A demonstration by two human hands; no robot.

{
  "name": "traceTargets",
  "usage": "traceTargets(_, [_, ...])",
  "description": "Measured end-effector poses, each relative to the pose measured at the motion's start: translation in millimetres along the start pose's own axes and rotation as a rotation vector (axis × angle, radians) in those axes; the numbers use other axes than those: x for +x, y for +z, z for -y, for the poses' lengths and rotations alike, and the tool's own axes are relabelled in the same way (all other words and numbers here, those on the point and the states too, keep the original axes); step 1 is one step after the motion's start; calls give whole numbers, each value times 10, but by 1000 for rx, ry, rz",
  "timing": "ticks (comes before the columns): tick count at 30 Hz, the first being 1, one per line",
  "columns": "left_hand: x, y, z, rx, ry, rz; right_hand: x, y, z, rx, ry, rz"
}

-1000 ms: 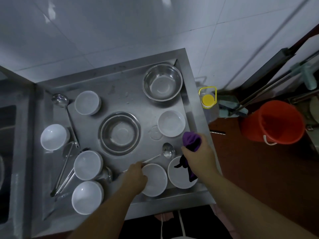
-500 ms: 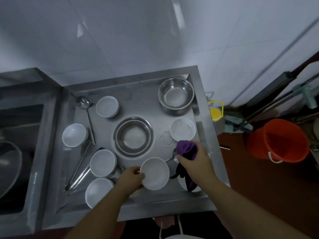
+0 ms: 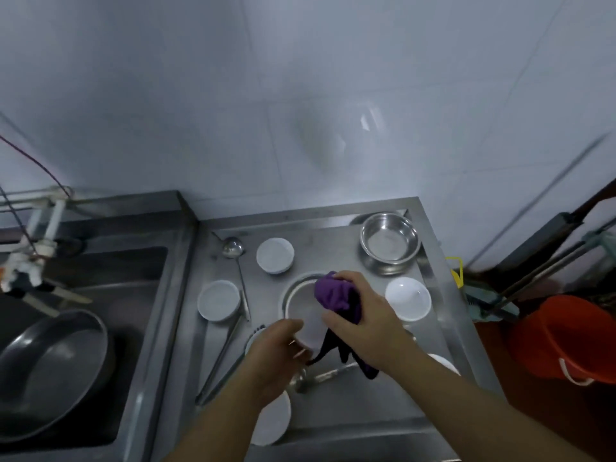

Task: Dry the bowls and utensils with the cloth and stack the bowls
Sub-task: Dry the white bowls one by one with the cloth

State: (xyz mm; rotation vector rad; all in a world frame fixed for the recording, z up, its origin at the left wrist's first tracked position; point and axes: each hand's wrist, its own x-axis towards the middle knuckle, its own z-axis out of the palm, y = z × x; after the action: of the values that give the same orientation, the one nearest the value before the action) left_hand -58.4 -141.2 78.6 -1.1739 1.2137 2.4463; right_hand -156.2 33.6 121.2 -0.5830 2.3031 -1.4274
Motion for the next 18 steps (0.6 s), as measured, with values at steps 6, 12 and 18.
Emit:
traceTargets(6, [-426, -198, -573, 31, 146, 263, -52, 505, 711, -195, -215, -69])
traceTargets(12, [-689, -516, -879, 57, 113, 500, -184, 697, 1016, -83, -212, -158])
traceTargets(18, [-803, -683, -987, 84, 79, 619, -330, 780, 1355, -37, -178, -117])
